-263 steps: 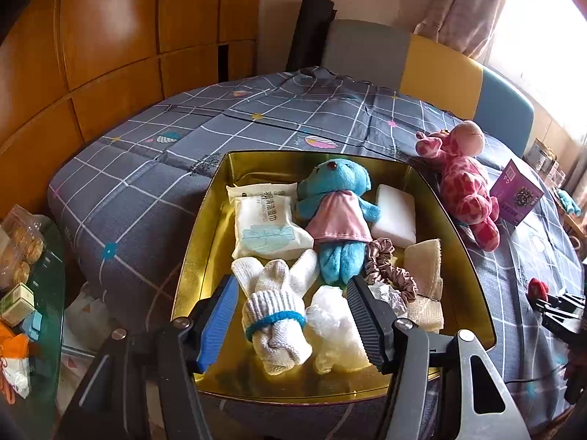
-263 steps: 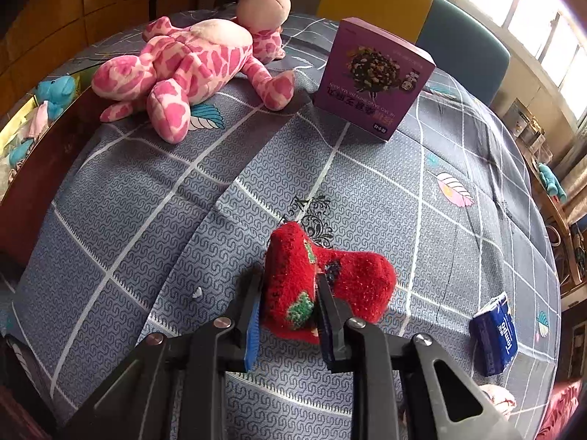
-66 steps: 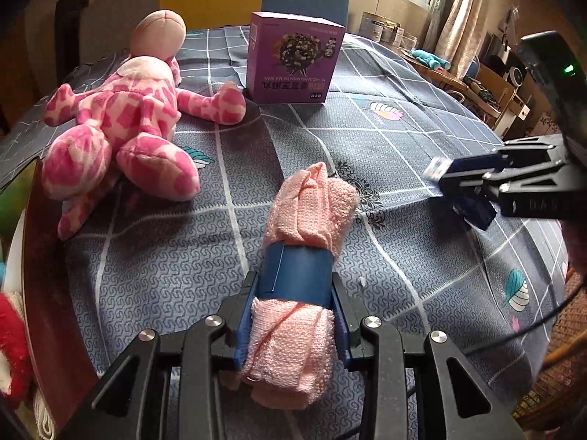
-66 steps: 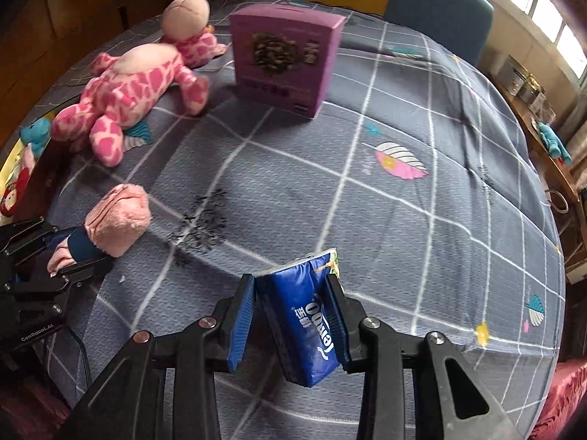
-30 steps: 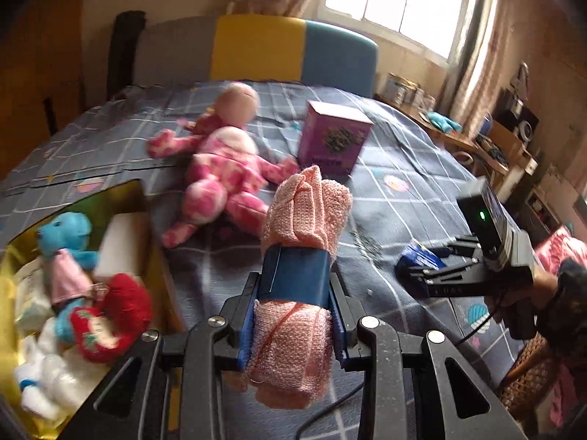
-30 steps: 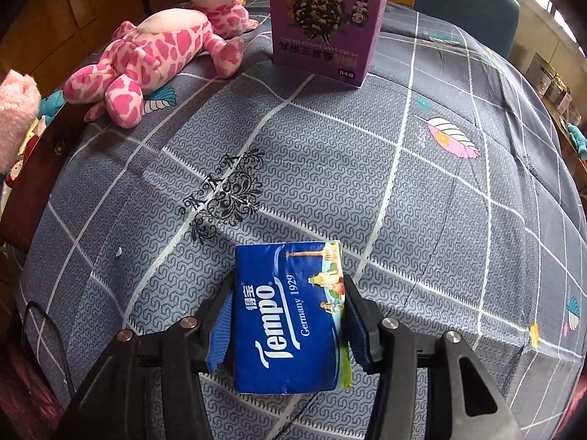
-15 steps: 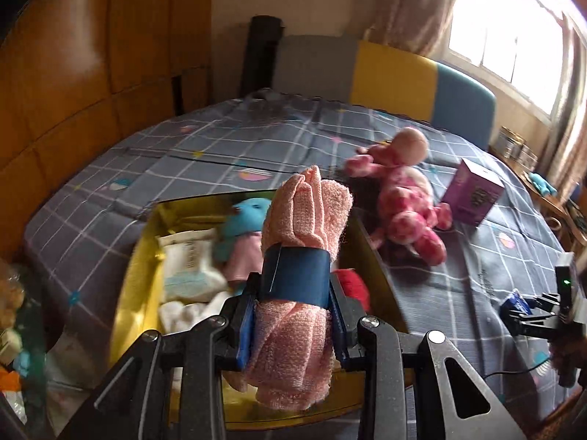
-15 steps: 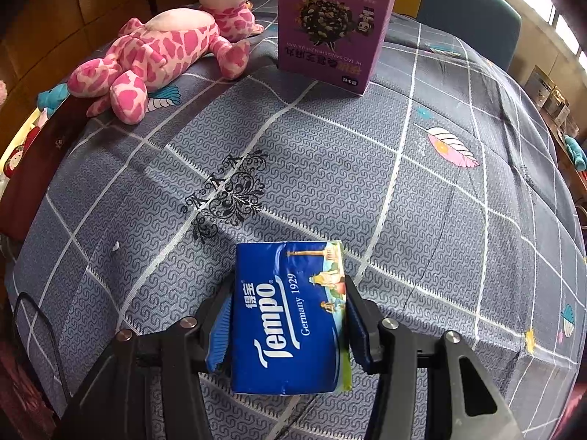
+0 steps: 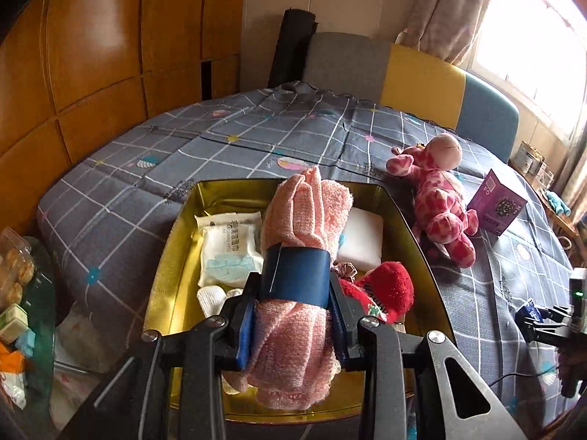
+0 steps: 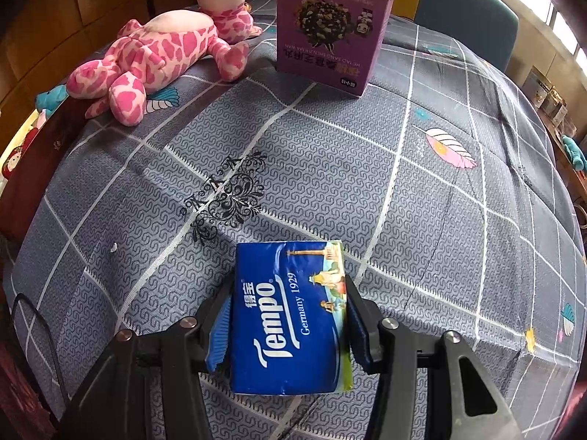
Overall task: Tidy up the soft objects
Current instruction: 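Carry the towel roll to the gold tray with left tool while right tool holds tissue pack, then lower the towel roll into the gold tray and open the left tool, then carry the tissue pack into the gold tray and open the right tool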
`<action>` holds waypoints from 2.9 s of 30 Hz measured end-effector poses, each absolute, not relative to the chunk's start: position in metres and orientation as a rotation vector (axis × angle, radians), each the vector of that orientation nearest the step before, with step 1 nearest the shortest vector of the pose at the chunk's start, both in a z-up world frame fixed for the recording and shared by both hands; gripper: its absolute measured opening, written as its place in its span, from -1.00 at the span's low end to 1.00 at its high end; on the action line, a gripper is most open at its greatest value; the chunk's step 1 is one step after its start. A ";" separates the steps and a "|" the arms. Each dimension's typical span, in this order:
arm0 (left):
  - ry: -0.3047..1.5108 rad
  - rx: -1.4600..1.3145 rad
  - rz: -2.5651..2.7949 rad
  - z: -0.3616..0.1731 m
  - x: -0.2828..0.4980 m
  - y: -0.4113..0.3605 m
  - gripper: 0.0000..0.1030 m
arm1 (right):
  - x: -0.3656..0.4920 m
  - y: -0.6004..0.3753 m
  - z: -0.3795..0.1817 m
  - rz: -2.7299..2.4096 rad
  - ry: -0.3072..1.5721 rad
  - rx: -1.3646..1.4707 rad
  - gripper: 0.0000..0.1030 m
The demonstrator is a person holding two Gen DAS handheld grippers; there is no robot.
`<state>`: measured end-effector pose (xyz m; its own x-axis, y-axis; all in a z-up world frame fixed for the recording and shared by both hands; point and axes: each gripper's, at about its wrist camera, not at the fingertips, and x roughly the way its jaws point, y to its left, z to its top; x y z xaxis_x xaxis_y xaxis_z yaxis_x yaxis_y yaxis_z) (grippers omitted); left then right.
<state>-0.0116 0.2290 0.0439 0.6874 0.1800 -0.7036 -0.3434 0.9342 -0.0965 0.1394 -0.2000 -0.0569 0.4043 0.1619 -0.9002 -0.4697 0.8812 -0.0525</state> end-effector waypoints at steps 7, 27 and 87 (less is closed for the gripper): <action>0.800 -0.248 0.290 0.032 -0.002 0.228 -0.33 | 0.139 -0.199 -0.057 0.408 1.080 -0.337 0.03; 0.953 -0.344 0.389 -0.018 0.029 0.279 0.06 | 0.135 -0.196 -0.055 0.417 1.070 -0.375 0.02; 0.720 -0.234 0.441 0.052 -0.041 0.257 0.89 | 0.038 0.079 0.022 0.774 0.907 -0.274 0.02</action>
<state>-0.0412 0.2568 0.0520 0.6661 0.3073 -0.6796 -0.4654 0.8833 -0.0567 0.0379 0.0793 0.0221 0.3737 0.4857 -0.7902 -0.7044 0.7028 0.0988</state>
